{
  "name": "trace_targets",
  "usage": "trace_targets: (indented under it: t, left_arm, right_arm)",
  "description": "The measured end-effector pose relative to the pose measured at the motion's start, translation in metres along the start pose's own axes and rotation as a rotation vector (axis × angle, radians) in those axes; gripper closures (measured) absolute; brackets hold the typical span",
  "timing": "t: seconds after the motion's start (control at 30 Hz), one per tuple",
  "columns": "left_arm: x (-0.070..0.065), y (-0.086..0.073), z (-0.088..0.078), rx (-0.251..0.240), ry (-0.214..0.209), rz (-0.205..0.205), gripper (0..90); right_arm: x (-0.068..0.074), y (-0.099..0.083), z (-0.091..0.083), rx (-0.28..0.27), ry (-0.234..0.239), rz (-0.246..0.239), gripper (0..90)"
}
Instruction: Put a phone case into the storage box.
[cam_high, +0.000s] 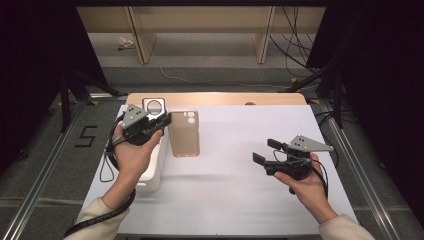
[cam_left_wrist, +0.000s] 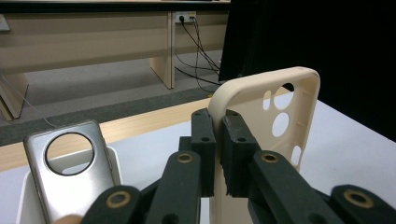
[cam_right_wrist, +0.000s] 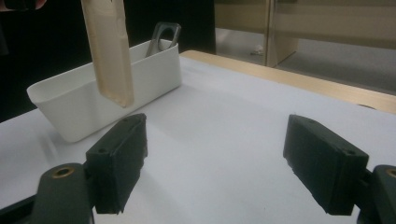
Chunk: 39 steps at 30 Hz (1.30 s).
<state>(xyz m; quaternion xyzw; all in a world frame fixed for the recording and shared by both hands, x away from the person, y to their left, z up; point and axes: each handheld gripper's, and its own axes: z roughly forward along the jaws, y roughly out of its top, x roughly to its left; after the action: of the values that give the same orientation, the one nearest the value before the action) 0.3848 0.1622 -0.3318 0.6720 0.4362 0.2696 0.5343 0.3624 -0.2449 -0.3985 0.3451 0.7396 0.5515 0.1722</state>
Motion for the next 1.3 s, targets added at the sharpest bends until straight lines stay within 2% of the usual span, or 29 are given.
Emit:
trace_targets:
  t: [0.3,0.87,1.3]
  left_arm:
    - [0.012,0.004,-0.005,-0.007,0.007,-0.001,84.2]
    - [0.039,0.018,-0.018,-0.033,0.060,-0.013,84.2]
    - [0.062,0.022,-0.018,-0.033,0.094,-0.016,84.2]
  right_arm:
    - [0.000,0.000,0.000,0.000,-0.001,-0.001,22.7]
    - [0.001,-0.003,-0.002,0.011,0.010,-0.006,22.1]
    - [-0.001,-0.005,-0.006,0.015,0.003,-0.002,22.1]
